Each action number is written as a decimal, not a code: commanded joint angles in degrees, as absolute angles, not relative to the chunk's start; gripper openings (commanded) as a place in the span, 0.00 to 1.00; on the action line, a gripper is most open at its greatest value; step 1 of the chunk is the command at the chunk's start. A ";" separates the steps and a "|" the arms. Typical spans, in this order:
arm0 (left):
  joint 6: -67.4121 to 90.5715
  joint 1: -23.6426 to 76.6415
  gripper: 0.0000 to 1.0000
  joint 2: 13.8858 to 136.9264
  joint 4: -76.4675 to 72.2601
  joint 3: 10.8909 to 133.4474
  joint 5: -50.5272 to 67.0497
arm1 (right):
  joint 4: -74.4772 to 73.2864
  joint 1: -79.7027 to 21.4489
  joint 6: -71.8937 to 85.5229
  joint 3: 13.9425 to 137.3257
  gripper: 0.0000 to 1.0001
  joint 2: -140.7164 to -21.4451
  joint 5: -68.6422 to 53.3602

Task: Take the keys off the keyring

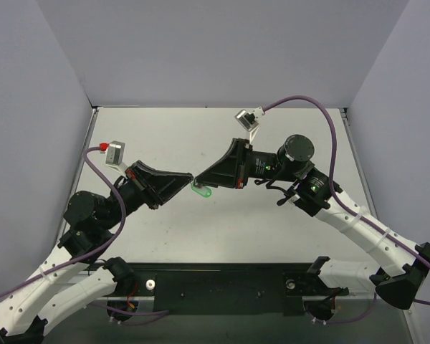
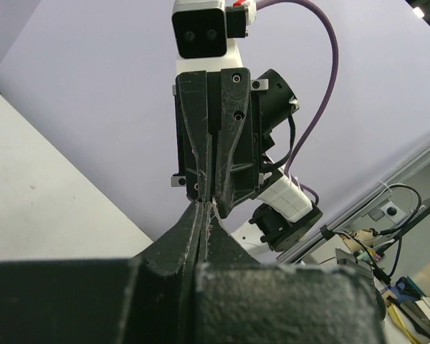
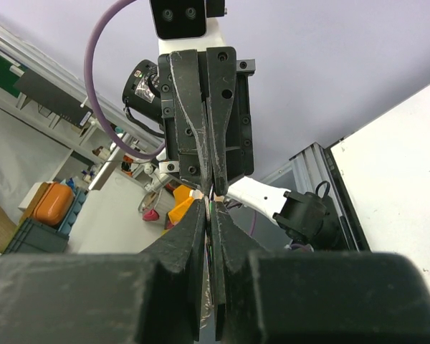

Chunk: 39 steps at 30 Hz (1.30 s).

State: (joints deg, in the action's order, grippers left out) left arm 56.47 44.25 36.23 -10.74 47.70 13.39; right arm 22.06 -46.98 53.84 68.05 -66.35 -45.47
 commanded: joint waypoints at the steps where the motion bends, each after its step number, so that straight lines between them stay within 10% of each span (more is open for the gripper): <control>1: 56.25 44.38 0.00 35.51 -14.06 47.90 15.29 | 25.49 -47.37 52.91 70.14 0.00 -66.27 -44.74; 39: 44.30 44.56 0.00 34.89 3.34 52.30 12.30 | 12.57 -47.46 51.68 74.62 0.00 -69.08 -36.12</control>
State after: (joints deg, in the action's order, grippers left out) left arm 45.52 44.29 34.98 3.75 50.00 12.82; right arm 11.07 -47.59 52.42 71.92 -69.17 -36.36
